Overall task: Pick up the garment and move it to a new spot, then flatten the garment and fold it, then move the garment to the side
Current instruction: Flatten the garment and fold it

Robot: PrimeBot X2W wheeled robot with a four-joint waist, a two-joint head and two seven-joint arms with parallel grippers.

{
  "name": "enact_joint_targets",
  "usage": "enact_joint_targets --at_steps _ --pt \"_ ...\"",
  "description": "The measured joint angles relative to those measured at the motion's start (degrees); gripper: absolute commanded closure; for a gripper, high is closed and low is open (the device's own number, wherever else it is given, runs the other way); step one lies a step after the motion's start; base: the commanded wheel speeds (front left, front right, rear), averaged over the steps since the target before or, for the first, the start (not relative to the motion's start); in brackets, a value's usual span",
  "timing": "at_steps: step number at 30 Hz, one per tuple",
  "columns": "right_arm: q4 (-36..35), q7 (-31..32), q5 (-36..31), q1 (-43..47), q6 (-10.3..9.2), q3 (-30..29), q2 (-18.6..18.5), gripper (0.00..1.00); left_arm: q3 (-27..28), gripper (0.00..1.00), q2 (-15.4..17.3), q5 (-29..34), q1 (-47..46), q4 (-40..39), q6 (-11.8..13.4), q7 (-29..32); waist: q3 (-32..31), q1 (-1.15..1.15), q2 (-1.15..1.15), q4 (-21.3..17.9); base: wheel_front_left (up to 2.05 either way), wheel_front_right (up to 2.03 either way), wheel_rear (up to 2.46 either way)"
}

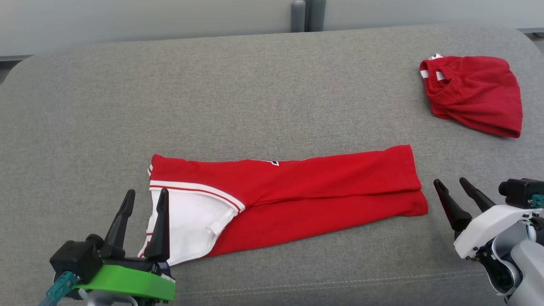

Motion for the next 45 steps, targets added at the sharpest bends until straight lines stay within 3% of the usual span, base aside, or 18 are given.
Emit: enact_joint_targets --at_steps 21,36,39,40,45 --pt "10.42 12.39 7.3 -7.82 0.0 -0.26 2.78 0.0 0.22 0.0 -1.85 2.33 -1.02 -3.96 0.34 -0.04 1.95 0.0 0.0 7.32 0.0 0.0 0.0" --pt "13.12 13.3 6.81 -11.13 0.0 0.99 2.96 0.01 1.47 0.0 -2.07 2.87 -0.72 -5.24 0.59 -0.21 3.01 0.0 0.0 6.72 0.0 0.0 0.0" --pt "13.11 13.36 6.82 -11.32 0.0 1.78 3.35 0.33 1.48 0.0 -2.16 2.87 -0.71 -5.33 0.59 -0.21 3.2 0.0 0.0 6.61 0.0 0.0 0.0" --pt "13.08 13.39 7.0 -11.35 0.0 2.09 3.5 0.52 1.49 0.0 -2.21 2.87 -0.71 -5.34 0.59 -0.21 3.26 0.0 0.0 6.58 0.0 0.0 0.0" --pt "12.78 14.05 8.47 -11.62 0.0 3.24 4.59 0.78 1.67 0.0 -2.43 2.87 -0.71 -5.35 0.59 -0.21 3.49 0.0 0.0 6.45 0.0 0.0 0.0"
